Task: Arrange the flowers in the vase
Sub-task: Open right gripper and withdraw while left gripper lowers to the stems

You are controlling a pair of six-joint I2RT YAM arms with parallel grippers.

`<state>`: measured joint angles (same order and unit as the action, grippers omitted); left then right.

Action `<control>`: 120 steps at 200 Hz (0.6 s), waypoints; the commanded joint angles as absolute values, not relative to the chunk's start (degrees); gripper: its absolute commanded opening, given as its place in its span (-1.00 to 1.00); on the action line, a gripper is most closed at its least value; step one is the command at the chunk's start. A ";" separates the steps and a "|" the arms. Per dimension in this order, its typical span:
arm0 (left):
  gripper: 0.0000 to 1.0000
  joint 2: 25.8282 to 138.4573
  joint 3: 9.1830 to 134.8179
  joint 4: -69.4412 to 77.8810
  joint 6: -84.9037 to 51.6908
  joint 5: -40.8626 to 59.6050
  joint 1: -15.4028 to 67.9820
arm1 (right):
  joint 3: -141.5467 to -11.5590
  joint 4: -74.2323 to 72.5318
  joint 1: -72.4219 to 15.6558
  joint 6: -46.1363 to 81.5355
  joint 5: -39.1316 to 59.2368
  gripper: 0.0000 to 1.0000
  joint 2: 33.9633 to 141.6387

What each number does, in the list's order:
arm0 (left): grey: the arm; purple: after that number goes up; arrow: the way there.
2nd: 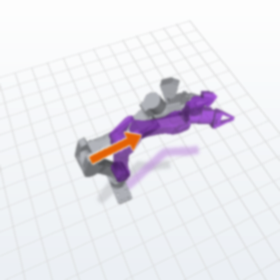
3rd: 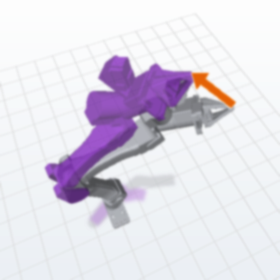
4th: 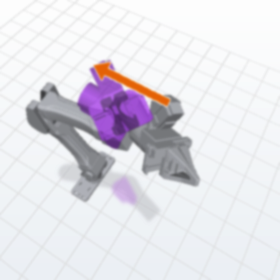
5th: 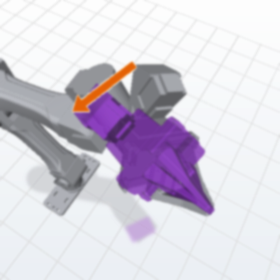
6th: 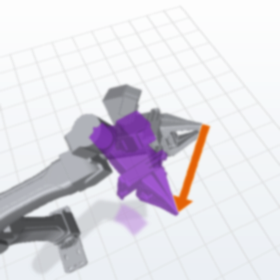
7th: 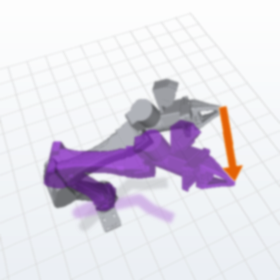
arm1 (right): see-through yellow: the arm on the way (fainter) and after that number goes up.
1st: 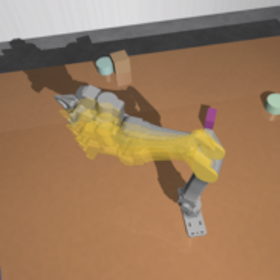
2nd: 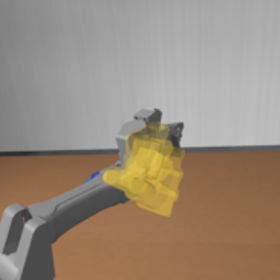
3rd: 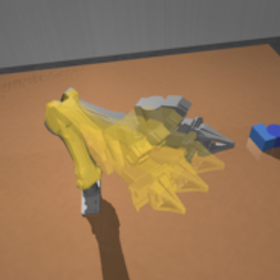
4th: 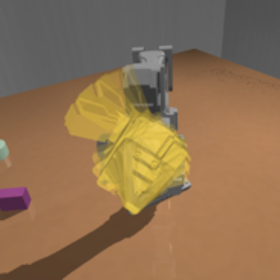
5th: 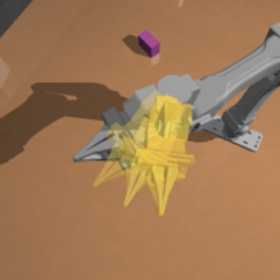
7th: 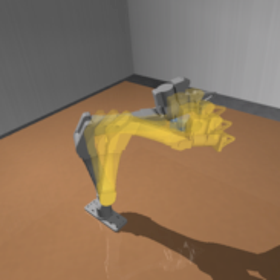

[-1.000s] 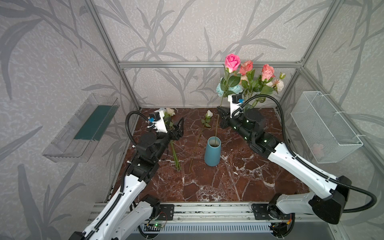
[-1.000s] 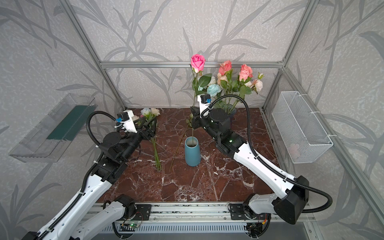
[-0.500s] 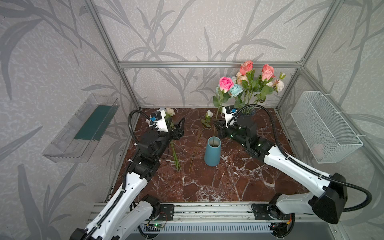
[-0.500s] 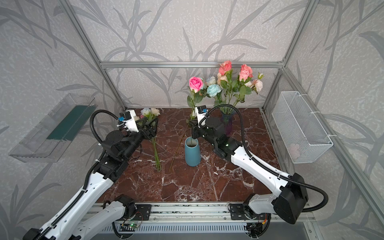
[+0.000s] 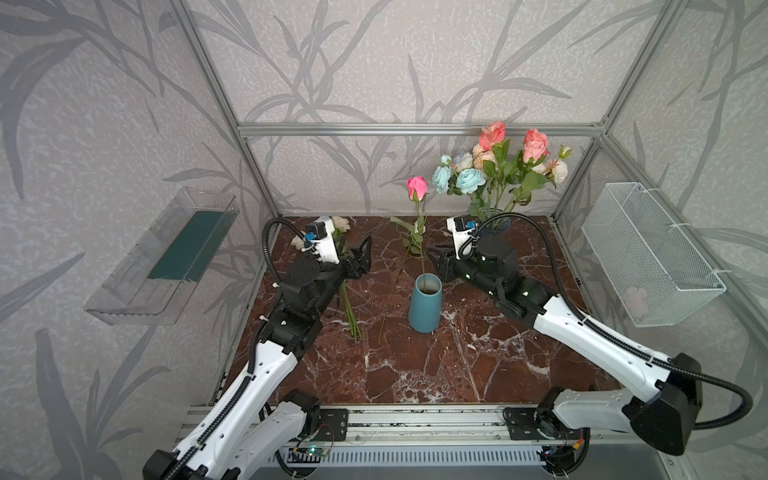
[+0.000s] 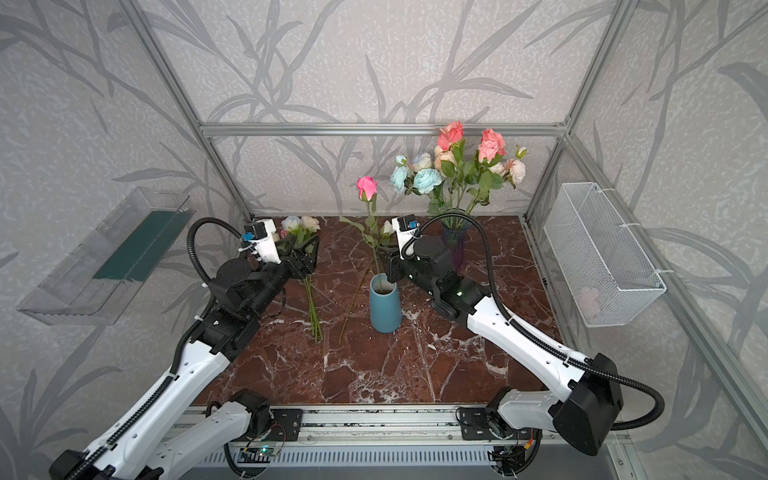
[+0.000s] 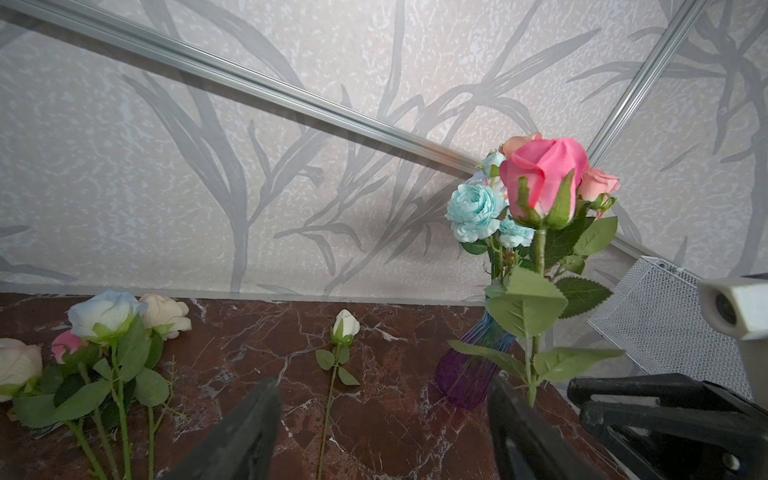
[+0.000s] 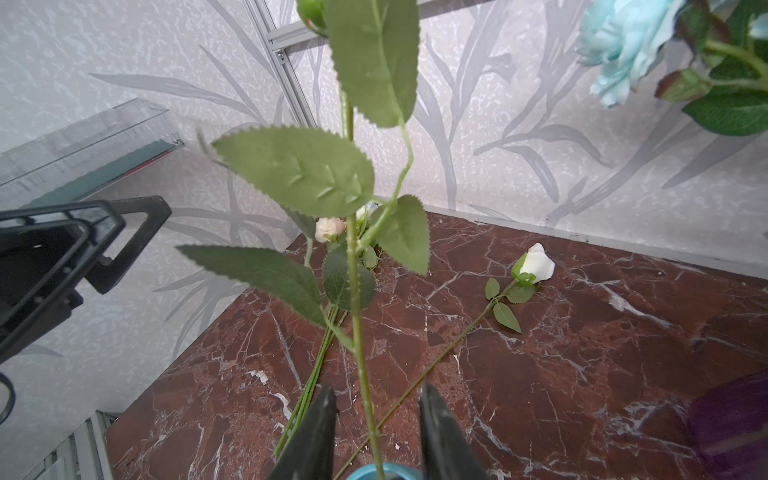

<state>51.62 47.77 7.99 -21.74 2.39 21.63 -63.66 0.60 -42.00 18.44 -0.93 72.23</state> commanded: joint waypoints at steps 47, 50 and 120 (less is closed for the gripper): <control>0.57 69.35 63.06 -16.29 -29.95 -7.67 17.84 | -55.77 5.44 -42.71 21.03 -3.38 -0.28 56.75; 0.57 70.42 63.92 -17.41 -30.44 -7.63 17.30 | -55.29 5.56 -42.71 21.19 -3.55 -0.28 56.16; -0.21 91.85 71.90 -26.97 -38.57 5.63 4.70 | -47.08 9.22 -42.71 23.15 -6.59 -0.28 45.56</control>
